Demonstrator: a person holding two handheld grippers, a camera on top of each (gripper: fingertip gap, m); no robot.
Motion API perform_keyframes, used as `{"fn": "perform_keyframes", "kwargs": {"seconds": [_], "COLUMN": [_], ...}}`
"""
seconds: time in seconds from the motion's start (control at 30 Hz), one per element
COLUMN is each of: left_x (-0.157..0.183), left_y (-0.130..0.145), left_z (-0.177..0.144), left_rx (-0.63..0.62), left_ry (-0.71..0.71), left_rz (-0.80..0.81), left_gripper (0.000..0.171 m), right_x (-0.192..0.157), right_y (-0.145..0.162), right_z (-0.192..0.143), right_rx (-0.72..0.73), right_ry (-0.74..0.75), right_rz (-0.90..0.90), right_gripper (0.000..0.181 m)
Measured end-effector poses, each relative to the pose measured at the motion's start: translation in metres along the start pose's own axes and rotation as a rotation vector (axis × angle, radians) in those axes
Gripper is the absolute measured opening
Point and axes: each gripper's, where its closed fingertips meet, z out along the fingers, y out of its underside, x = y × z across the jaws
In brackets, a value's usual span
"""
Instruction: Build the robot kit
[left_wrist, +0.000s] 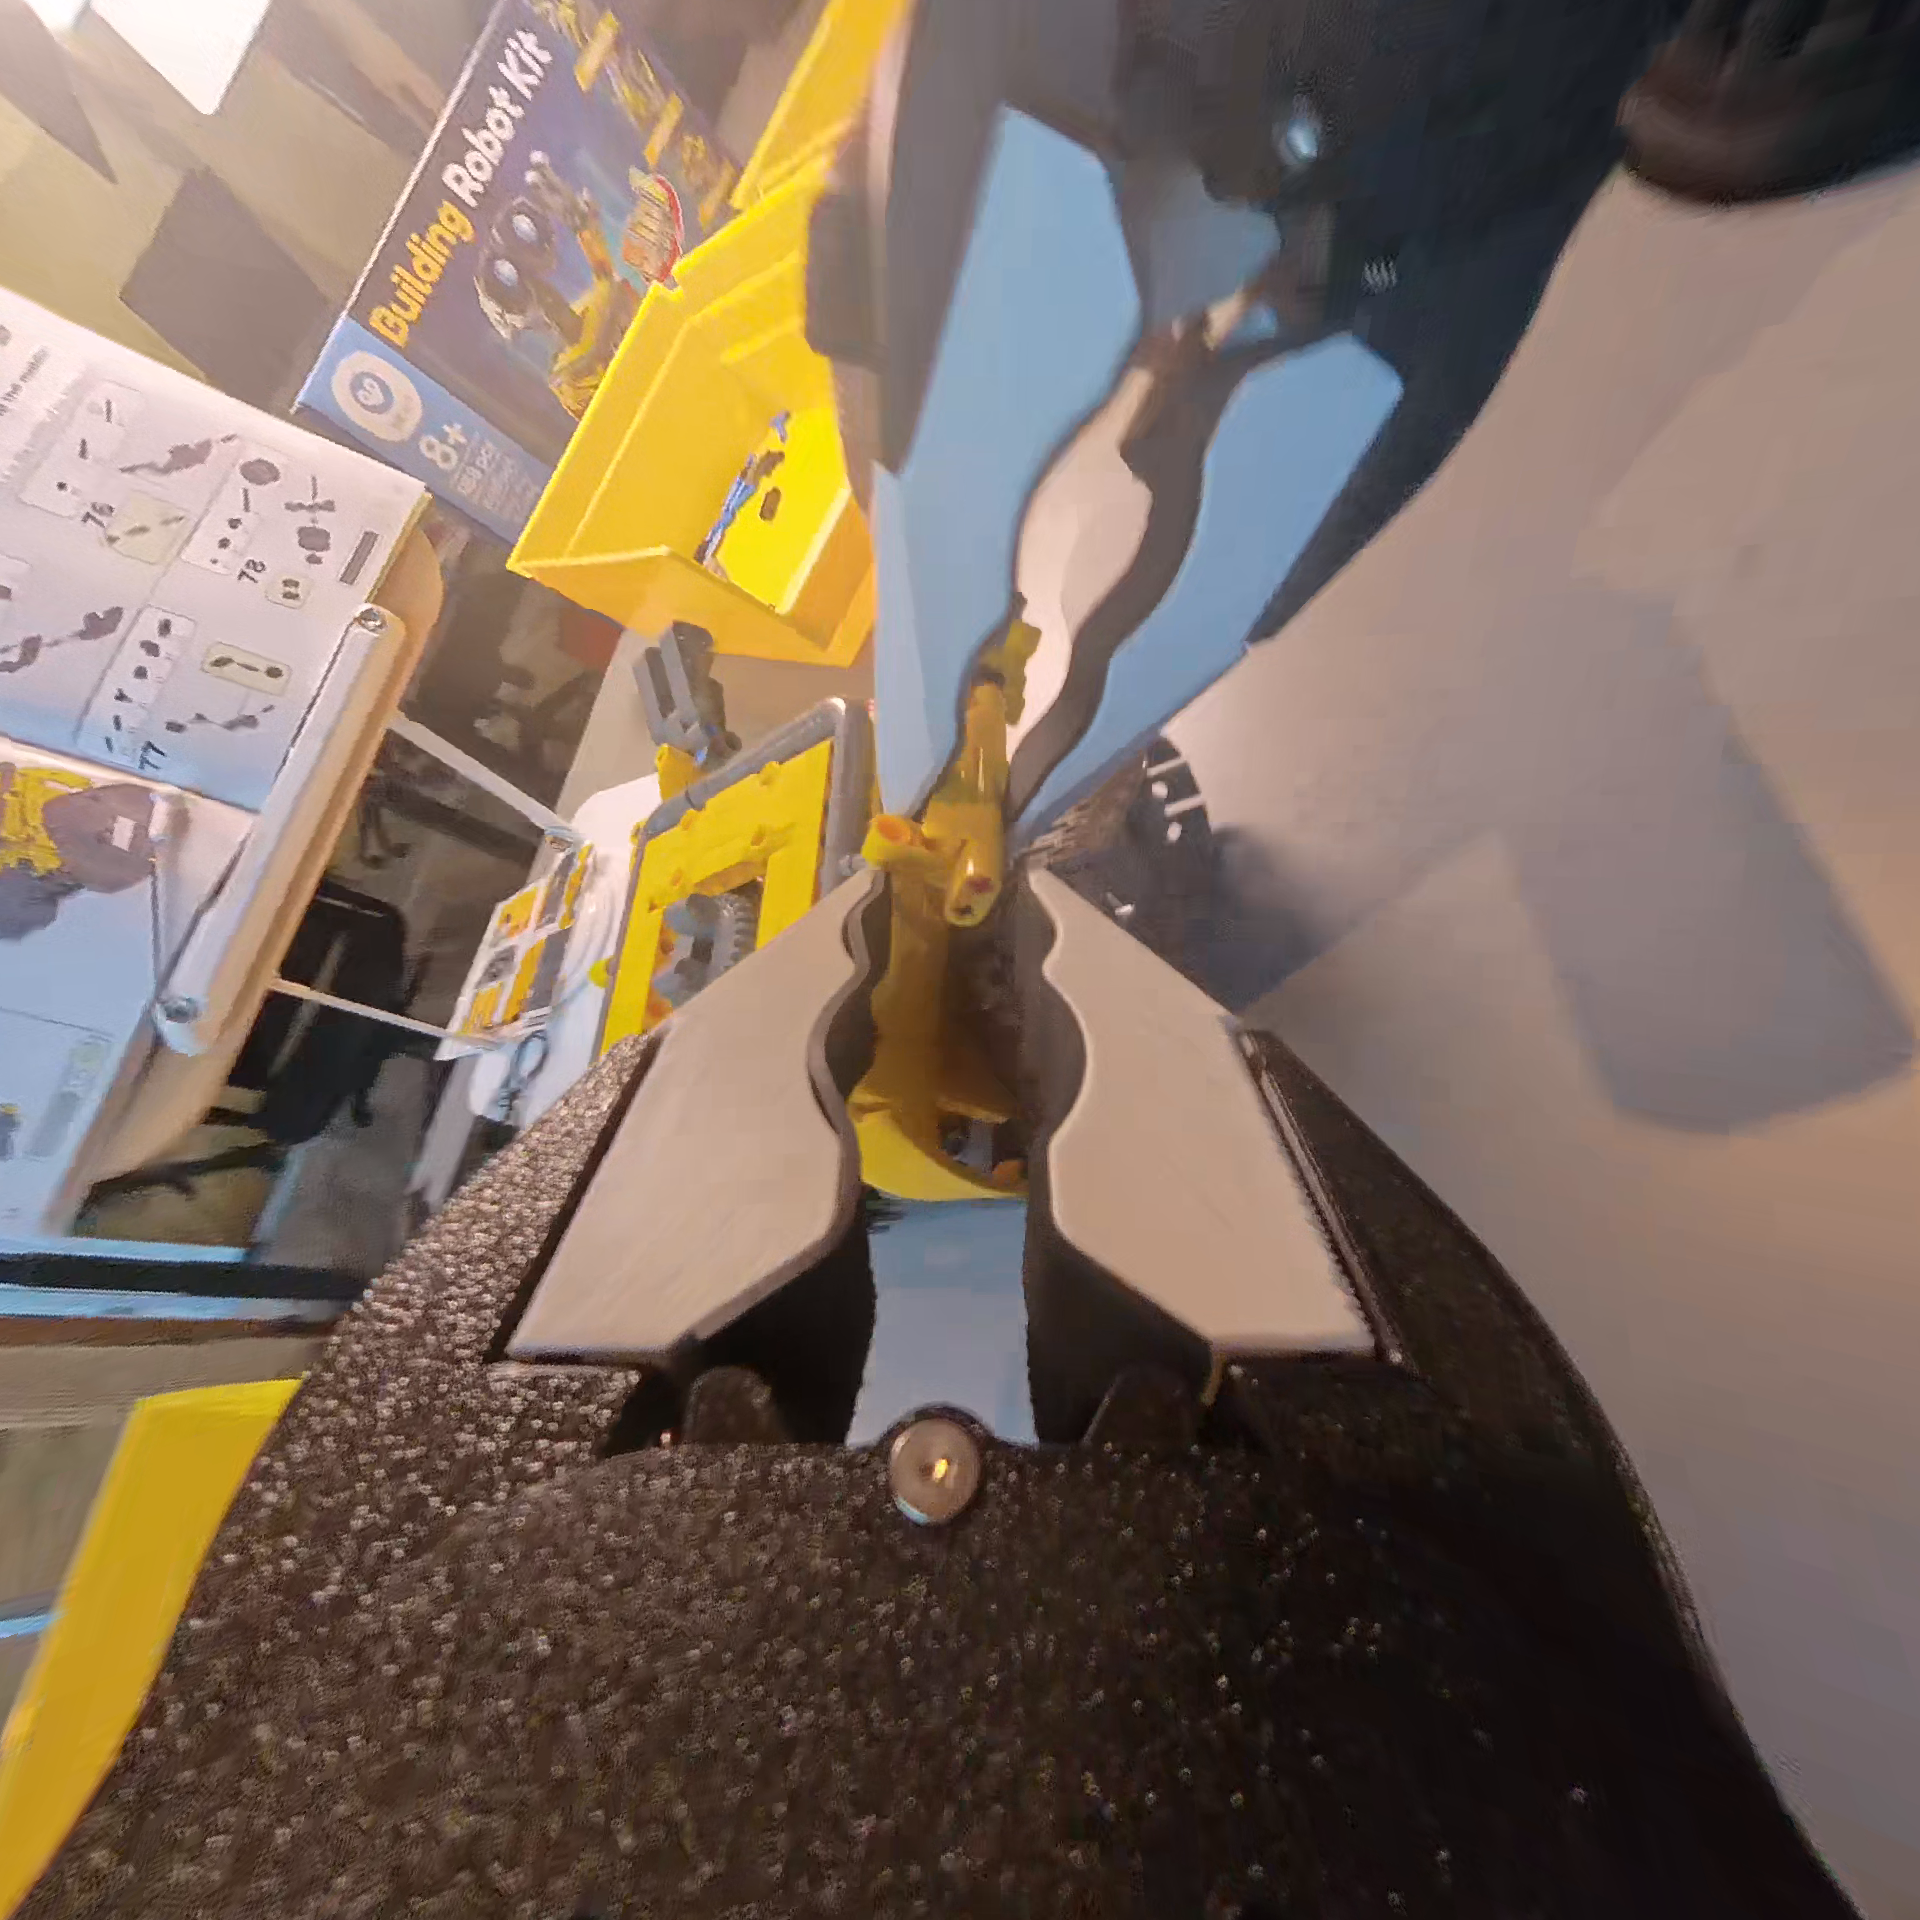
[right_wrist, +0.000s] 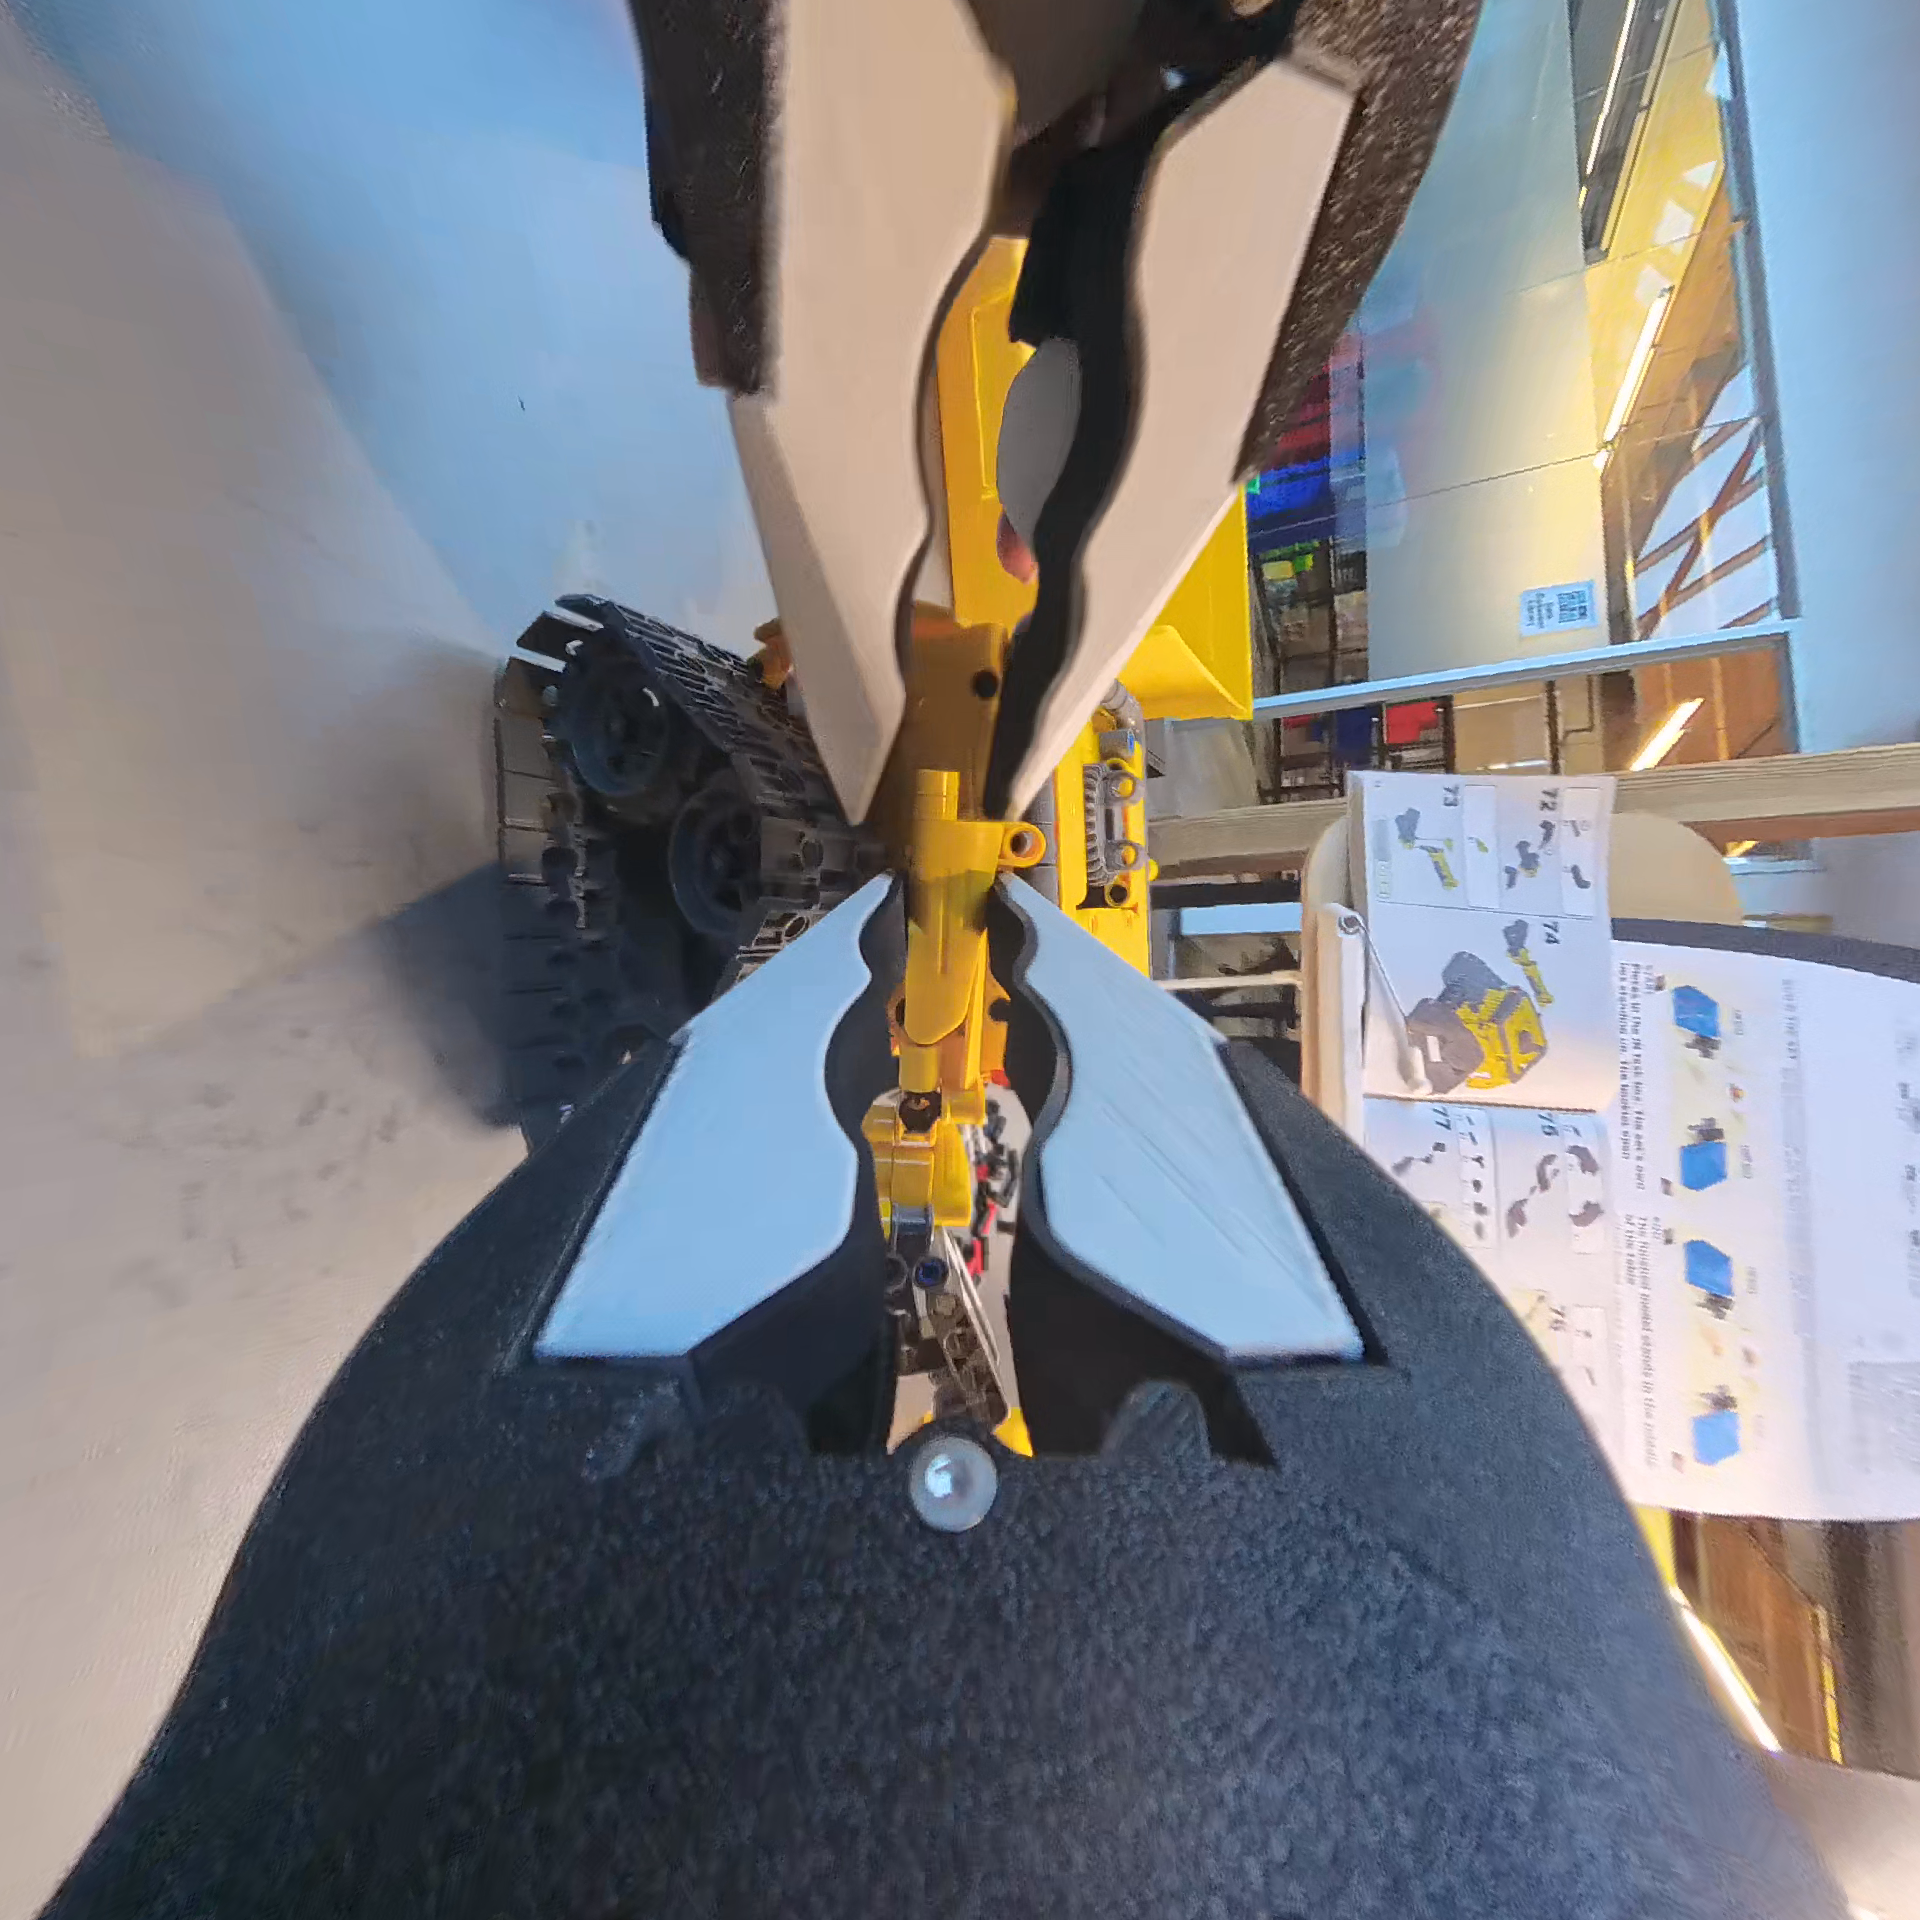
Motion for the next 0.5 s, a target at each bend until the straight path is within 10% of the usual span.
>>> {"fn": "perform_keyframes", "kwargs": {"seconds": [0.5], "left_x": [-0.024], "left_y": [0.001], "left_z": [0.000], "left_rx": [-0.057], "left_ry": [0.237], "left_rz": [-0.560], "left_gripper": [0.031], "right_x": [0.003], "right_y": [0.006], "right_z": [0.006], "right_rx": [-0.199], "right_ry": [0.077], "right_rz": [-0.128], "right_gripper": [0.013]}}
